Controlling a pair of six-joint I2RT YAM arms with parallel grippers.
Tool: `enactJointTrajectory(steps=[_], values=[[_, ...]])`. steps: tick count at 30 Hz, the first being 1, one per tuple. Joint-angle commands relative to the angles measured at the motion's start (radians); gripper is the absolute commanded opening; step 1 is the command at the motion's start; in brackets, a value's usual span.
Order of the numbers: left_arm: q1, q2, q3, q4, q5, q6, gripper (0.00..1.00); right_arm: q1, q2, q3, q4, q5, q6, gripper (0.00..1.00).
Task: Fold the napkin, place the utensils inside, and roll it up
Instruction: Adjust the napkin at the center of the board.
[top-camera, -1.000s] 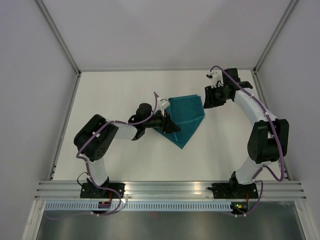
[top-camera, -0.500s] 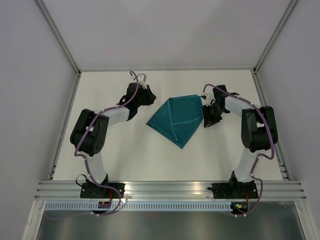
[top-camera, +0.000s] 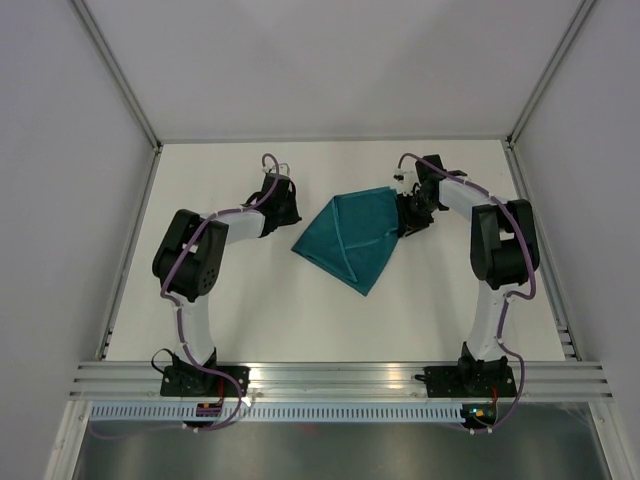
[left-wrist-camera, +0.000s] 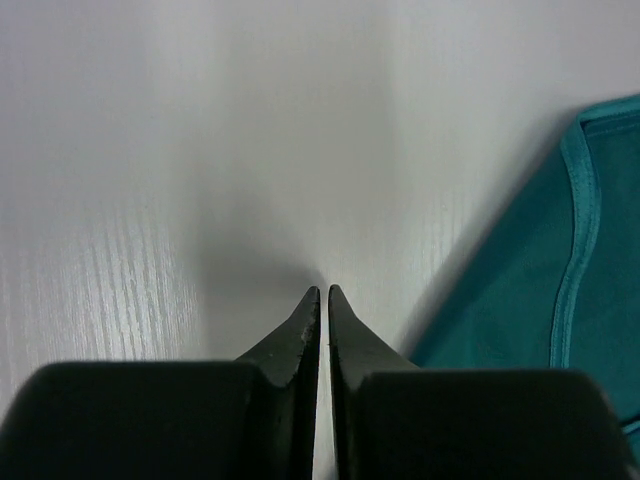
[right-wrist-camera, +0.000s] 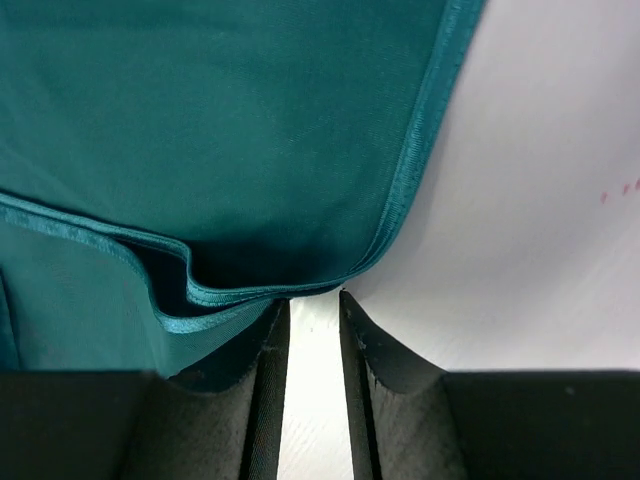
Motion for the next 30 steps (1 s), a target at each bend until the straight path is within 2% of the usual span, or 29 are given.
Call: enactJointTrajectory(steps=[1, 9, 16, 21, 24, 30], values=[[-0.002, -0.008, 0.042, -0.075, 0.035, -0.047, 0.09, 0.018, 0.096, 0.065, -0.005, 0.061, 0.017, 0.33], [-0.013, -0.065, -0.060, -0.097, 0.072, -0.124, 0.08, 0.049, 0.233, 0.269, -0.063, 0.091, 0.022, 0.34], [-0.039, -0.143, -0.204, -0.026, 0.072, -0.173, 0.08, 0.077, 0.358, 0.513, -0.121, 0.099, 0.011, 0.35], [-0.041, -0.184, -0.261, -0.015, 0.047, -0.202, 0.09, 0.100, 0.412, 0.597, -0.132, 0.122, 0.011, 0.36], [-0.033, -0.235, -0.284, -0.029, -0.019, -0.208, 0.16, 0.101, 0.403, 0.607, -0.108, 0.159, -0.003, 0.36], [0.031, -0.347, -0.261, -0.075, -0.053, -0.145, 0.28, 0.100, 0.284, 0.553, -0.009, 0.231, -0.075, 0.41]])
